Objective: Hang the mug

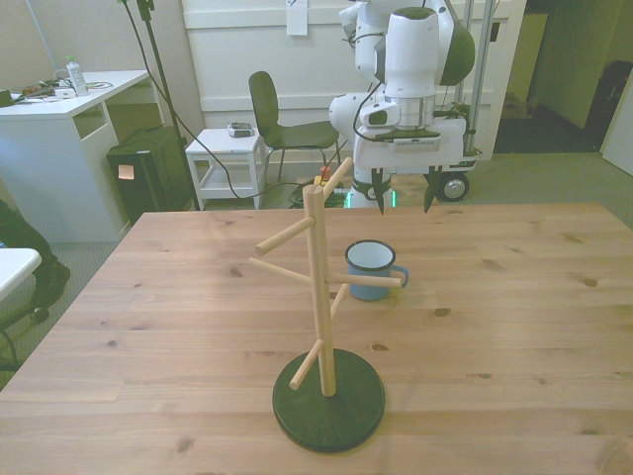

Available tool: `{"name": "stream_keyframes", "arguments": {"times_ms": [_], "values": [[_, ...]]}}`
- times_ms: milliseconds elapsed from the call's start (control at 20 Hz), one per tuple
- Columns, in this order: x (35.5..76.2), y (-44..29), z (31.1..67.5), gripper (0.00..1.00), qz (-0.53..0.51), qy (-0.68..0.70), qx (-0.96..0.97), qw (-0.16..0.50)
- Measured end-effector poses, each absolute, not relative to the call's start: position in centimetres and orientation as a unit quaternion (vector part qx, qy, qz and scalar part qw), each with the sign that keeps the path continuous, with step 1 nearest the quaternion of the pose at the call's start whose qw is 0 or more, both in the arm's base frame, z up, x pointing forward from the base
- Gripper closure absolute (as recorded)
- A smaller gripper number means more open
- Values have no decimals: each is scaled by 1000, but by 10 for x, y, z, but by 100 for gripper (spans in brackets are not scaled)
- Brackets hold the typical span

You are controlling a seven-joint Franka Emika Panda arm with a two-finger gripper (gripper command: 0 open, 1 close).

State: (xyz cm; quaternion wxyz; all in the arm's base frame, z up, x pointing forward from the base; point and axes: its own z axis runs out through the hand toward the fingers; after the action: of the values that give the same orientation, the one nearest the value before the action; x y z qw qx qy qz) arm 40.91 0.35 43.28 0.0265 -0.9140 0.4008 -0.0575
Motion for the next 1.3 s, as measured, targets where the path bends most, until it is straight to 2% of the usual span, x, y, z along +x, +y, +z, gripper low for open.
{"name": "stream_keyframes", "arguments": {"times_ms": [250, 850, 1300], "values": [[414, 9, 432, 0, -54, 394, -917, 31], [455, 3, 450, 0, -61, 398, -915, 37], [442, -55, 486, 0, -64, 433, -898, 50]]}}
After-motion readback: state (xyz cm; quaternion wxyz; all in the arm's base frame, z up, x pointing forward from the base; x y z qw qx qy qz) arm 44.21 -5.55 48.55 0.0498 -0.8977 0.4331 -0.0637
